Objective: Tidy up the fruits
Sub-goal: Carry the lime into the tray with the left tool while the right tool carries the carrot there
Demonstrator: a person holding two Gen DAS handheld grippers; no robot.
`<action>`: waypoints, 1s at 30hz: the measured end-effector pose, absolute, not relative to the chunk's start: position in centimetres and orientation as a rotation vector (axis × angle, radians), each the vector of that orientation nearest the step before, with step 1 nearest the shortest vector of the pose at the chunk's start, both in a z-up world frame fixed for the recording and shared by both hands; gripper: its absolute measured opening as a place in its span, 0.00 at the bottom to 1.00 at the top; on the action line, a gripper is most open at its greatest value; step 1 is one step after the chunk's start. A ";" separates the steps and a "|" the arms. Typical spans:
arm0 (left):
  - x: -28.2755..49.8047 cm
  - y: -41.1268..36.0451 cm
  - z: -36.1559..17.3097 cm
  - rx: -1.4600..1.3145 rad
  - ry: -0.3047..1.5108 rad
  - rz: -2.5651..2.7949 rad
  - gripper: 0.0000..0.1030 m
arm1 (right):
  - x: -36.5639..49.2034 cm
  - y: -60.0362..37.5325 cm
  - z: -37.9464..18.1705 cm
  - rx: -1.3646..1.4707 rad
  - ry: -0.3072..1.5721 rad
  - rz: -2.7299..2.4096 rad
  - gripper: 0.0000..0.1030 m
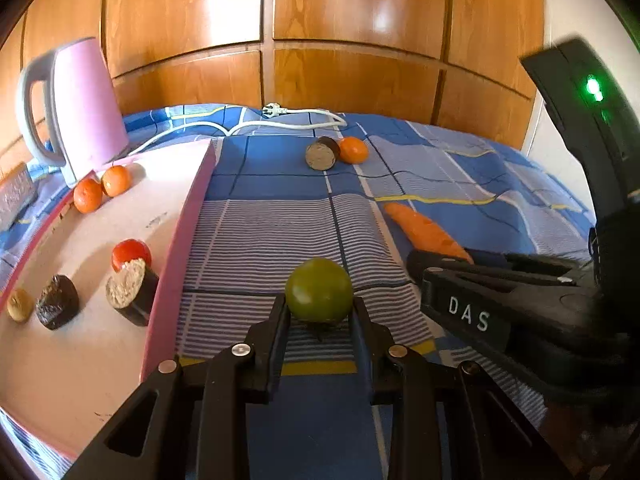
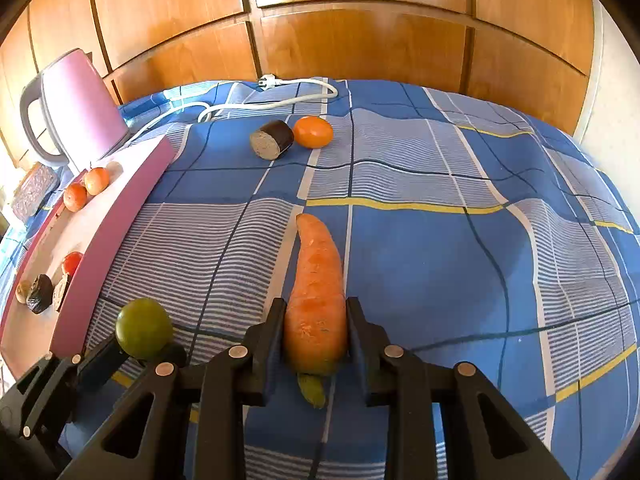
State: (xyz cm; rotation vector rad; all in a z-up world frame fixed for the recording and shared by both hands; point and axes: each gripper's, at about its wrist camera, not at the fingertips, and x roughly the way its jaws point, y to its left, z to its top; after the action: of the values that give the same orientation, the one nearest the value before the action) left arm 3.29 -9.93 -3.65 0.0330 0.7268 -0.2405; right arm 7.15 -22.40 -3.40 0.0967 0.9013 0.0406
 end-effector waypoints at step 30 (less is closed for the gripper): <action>-0.1 -4.4 2.3 -0.125 0.532 -0.149 0.29 | 4.6 -20.0 1.0 0.381 0.764 0.240 0.28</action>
State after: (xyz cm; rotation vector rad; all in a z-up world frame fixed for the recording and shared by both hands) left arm -0.08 -4.44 2.33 -0.1253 0.5316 -0.1490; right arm 4.61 -19.95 1.02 0.3806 0.7643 0.2397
